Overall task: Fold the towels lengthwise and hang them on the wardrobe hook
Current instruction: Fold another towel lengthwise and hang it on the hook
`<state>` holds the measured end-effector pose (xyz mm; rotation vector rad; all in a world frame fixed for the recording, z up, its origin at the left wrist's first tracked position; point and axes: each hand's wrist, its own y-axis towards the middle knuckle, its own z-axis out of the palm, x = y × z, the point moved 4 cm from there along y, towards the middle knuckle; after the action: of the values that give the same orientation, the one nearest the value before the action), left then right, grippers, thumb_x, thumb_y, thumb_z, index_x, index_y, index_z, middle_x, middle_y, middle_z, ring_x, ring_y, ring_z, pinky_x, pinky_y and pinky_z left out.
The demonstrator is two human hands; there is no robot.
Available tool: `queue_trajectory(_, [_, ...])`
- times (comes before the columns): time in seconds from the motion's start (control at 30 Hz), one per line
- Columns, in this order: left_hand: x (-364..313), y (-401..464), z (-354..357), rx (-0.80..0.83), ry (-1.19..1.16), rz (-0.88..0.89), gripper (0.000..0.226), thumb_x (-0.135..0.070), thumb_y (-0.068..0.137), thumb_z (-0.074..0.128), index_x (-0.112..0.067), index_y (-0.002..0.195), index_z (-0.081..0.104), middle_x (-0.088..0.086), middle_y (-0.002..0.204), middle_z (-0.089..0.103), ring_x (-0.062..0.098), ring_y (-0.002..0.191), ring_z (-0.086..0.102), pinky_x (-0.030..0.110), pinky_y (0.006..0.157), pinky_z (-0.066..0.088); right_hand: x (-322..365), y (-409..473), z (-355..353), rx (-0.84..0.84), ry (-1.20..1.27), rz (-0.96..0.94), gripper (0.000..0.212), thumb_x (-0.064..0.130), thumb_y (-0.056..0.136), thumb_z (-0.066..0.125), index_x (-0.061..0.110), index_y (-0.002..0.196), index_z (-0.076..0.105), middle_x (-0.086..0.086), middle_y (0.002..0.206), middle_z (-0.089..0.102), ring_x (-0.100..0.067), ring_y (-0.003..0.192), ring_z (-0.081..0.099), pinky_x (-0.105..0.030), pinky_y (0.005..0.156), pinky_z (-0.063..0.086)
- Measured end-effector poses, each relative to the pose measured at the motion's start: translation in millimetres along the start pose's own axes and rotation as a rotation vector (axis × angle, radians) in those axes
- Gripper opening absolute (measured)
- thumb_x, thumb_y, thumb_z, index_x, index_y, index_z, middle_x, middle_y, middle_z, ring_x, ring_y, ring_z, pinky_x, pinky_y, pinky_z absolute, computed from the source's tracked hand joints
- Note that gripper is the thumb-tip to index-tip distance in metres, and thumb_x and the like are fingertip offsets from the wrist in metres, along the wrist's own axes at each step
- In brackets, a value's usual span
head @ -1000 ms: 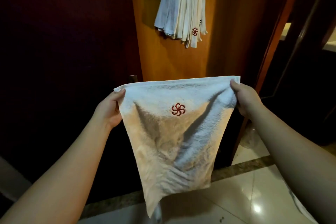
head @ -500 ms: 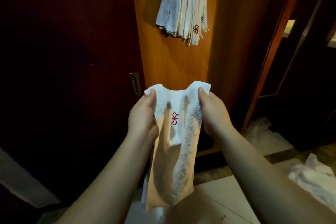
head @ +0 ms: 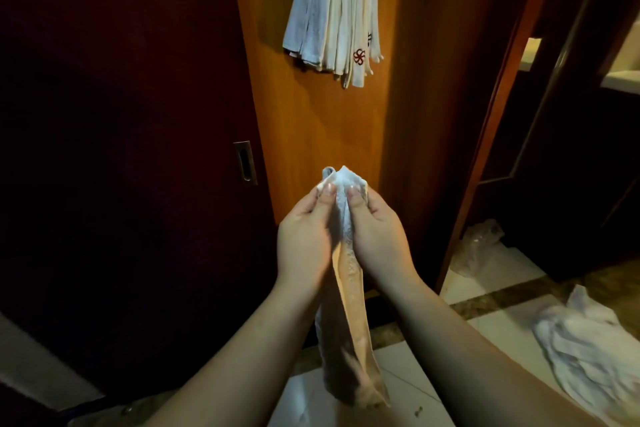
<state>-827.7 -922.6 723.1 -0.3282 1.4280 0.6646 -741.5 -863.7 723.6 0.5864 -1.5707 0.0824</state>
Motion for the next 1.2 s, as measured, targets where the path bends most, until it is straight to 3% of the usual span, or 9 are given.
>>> queue_trajectory(0.23, [-7.1, -5.5, 10.3, 0.222, 0.136, -0.007, 0.030, -0.045, 0.102, 0.033, -0.039, 0.115, 0.059, -0.029, 0.092, 0.069, -0.021, 0.090, 0.060, 0.003, 0.074, 0.046, -7.5, -1.7, 0.2, 0.102, -0.062, 0.039, 0.040, 0.024, 0.107, 0.041, 0.022, 0.147, 0.046, 0.008, 0.140, 0.055, 0.010, 0.110, 0.056, 0.005, 0.079, 0.037])
queue_trajectory(0.37, [-4.6, -7.9, 11.4, 0.370, 0.094, -0.115, 0.073, -0.064, 0.088, 0.022, -0.027, 0.146, 0.047, -0.003, 0.145, 0.053, 0.005, 0.132, 0.049, 0.030, 0.113, 0.038, -11.0, -0.7, -9.7, 0.182, -0.085, 0.021, 0.056, 0.005, 0.100, 0.046, 0.030, 0.149, 0.035, 0.015, 0.108, 0.058, 0.023, 0.092, 0.056, 0.004, 0.068, 0.039])
queue_trajectory(0.47, [-3.9, -8.4, 10.8, 0.408, 0.121, -0.125, 0.076, -0.062, 0.087, 0.020, -0.024, 0.147, 0.045, 0.001, 0.147, 0.052, 0.009, 0.134, 0.048, 0.020, 0.107, 0.040, -8.8, -3.8, -11.7, 0.169, -0.219, -0.051, 0.057, 0.012, 0.101, 0.048, 0.023, 0.155, 0.032, 0.005, 0.118, 0.062, 0.029, 0.100, 0.044, 0.005, 0.066, 0.038])
queue_trajectory(0.63, [0.8, -11.5, 8.3, 0.439, 0.241, -0.142, 0.065, -0.055, 0.099, 0.014, -0.025, 0.149, 0.041, -0.008, 0.144, 0.050, 0.000, 0.125, 0.050, -0.003, 0.087, 0.037, -13.3, -4.3, -13.2, 0.117, -0.333, -0.126, 0.044, 0.020, 0.105, 0.044, 0.021, 0.149, 0.044, -0.009, 0.121, 0.066, 0.004, 0.117, 0.042, -0.008, 0.089, 0.041])
queue_trajectory(0.77, [3.3, -4.7, -3.3, 0.410, 0.209, -0.121, 0.062, -0.062, 0.096, 0.022, -0.031, 0.130, 0.064, -0.007, 0.130, 0.065, 0.006, 0.124, 0.057, 0.028, 0.109, 0.039, -19.7, 1.5, -19.9, 0.080, -0.205, -0.022, 0.029, 0.028, 0.105, 0.044, 0.037, 0.128, 0.059, 0.012, 0.093, 0.071, 0.007, 0.090, 0.064, -0.010, 0.071, 0.049])
queue_trajectory(0.87, [14.5, 20.4, -25.5, 0.136, 0.272, 0.013, 0.035, -0.042, 0.103, 0.045, -0.024, 0.103, 0.074, -0.004, 0.110, 0.072, 0.011, 0.108, 0.064, 0.018, 0.091, 0.047, -24.5, 10.2, -24.6, 0.008, -0.004, 0.089, 0.024, 0.037, 0.105, 0.046, 0.031, 0.105, 0.069, 0.008, 0.091, 0.076, -0.006, 0.084, 0.072, -0.028, 0.077, 0.055])
queue_trajectory(0.97, [41.5, 40.2, -50.2, -0.090, 0.363, -0.030, 0.024, -0.031, 0.096, 0.062, -0.018, 0.116, 0.062, 0.002, 0.121, 0.063, 0.011, 0.109, 0.059, 0.011, 0.081, 0.044, -23.4, 19.0, -29.5, -0.012, 0.168, 0.140, 0.029, 0.035, 0.103, 0.049, 0.019, 0.099, 0.072, -0.003, 0.091, 0.077, -0.019, 0.087, 0.074, -0.040, 0.082, 0.057])
queue_trajectory(1.1, [80.0, 46.8, -55.8, 0.031, 0.063, -0.326, 0.074, -0.044, 0.081, 0.074, -0.013, 0.141, 0.045, 0.005, 0.134, 0.058, 0.016, 0.117, 0.057, 0.028, 0.099, 0.043, -17.9, 28.4, -37.3, 0.046, 0.379, 0.121, 0.027, 0.036, 0.095, 0.056, 0.018, 0.090, 0.076, -0.013, 0.092, 0.075, -0.028, 0.087, 0.071, -0.051, 0.090, 0.053])
queue_trajectory(1.2, [87.5, 42.8, -50.3, 0.226, -0.176, -0.356, 0.063, -0.046, 0.072, 0.080, -0.015, 0.123, 0.061, 0.004, 0.116, 0.072, 0.020, 0.109, 0.066, 0.029, 0.092, 0.052, -14.3, 33.9, -41.3, 0.062, 0.443, 0.097, 0.027, 0.030, 0.098, 0.054, 0.016, 0.089, 0.075, -0.013, 0.089, 0.073, -0.027, 0.084, 0.069, -0.048, 0.089, 0.053])
